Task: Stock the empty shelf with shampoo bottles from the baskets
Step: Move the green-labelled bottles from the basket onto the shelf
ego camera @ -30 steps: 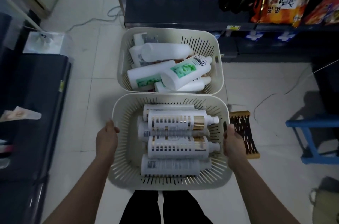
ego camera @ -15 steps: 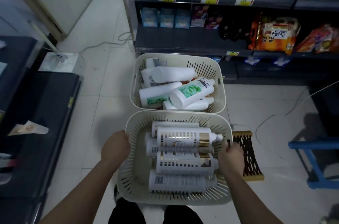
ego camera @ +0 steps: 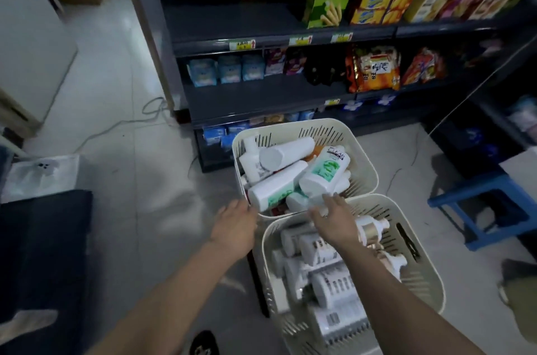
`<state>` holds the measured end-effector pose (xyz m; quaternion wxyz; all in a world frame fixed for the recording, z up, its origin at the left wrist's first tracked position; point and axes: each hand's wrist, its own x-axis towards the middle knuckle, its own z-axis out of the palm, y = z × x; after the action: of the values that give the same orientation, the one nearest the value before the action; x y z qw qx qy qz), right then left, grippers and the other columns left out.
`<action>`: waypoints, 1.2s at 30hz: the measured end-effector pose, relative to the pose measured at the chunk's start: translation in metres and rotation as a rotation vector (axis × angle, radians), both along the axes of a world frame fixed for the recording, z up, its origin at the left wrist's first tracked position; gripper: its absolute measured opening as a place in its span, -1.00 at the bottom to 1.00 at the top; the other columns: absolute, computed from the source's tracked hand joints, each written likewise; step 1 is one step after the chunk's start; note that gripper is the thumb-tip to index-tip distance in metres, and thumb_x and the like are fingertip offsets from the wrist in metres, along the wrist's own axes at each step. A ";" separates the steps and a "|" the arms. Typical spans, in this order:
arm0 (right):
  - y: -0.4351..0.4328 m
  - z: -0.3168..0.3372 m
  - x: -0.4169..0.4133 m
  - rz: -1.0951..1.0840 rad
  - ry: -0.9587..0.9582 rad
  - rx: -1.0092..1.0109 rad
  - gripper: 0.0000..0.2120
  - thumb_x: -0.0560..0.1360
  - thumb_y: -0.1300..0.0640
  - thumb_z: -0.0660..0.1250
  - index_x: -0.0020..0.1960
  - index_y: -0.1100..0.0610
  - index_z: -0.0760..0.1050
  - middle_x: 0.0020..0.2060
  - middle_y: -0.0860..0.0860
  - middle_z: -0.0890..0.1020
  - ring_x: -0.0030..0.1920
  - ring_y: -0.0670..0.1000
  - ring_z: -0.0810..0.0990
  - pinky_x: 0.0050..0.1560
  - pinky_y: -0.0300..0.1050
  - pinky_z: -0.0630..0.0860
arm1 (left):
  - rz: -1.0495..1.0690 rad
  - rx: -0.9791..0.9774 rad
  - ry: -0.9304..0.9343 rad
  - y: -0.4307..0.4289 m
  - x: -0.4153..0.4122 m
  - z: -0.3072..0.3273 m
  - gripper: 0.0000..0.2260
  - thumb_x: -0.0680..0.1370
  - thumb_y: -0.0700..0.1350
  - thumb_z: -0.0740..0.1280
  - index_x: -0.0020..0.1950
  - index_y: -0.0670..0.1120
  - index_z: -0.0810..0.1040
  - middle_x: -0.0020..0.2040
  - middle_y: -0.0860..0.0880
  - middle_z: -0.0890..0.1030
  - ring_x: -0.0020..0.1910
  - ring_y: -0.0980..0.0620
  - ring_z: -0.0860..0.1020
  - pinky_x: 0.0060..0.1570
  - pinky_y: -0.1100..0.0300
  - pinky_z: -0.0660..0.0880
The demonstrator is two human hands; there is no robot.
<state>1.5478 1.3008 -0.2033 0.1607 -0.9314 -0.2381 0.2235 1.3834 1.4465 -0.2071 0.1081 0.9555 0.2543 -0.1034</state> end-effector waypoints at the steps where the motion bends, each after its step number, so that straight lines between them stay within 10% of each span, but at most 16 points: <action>1: 0.007 0.002 -0.006 -0.002 0.034 -0.019 -0.42 0.60 -0.10 0.23 0.53 0.14 0.26 0.55 0.13 0.21 0.55 0.10 0.15 0.47 -0.05 0.18 | -0.026 0.000 -0.002 0.008 -0.001 0.002 -0.62 0.59 -0.05 0.21 0.39 -0.10 0.36 0.27 -0.10 0.43 0.29 -0.11 0.36 0.25 0.05 0.33; 15: 0.042 -0.001 0.029 -0.372 0.040 0.018 -0.57 0.57 -0.10 0.26 0.24 0.23 0.45 0.16 0.18 0.57 0.12 0.17 0.55 0.02 -0.06 0.45 | -0.238 -0.053 0.041 0.093 0.072 0.009 -0.50 0.60 0.08 0.20 0.50 -0.06 0.22 0.37 -0.08 0.39 0.36 -0.09 0.33 0.30 0.02 0.30; 25: 0.079 -0.029 0.104 -0.707 0.264 0.116 -0.42 0.50 -0.14 0.36 0.37 0.19 0.34 0.25 0.17 0.54 0.23 0.20 0.53 0.25 0.13 0.49 | -0.112 -0.354 0.182 0.129 0.181 -0.017 -0.41 0.61 0.20 0.06 0.55 -0.08 0.11 0.52 -0.12 0.24 0.47 -0.15 0.23 0.37 -0.08 0.29; 36: 0.092 -0.054 0.124 -1.117 0.587 0.310 -0.51 0.22 -0.10 0.63 -0.02 0.15 0.56 -0.09 0.11 0.70 -0.09 0.10 0.69 0.02 0.08 0.65 | 0.134 -0.695 0.364 0.137 0.250 -0.035 -0.23 0.37 0.25 0.43 0.43 -0.13 0.31 0.33 -0.13 0.47 0.22 -0.13 0.50 0.06 0.12 0.45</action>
<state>1.6720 1.3926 -0.2569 0.4437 -0.7813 0.3062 0.3144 1.6333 1.5839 -0.2416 0.3847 0.8094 0.2807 -0.3435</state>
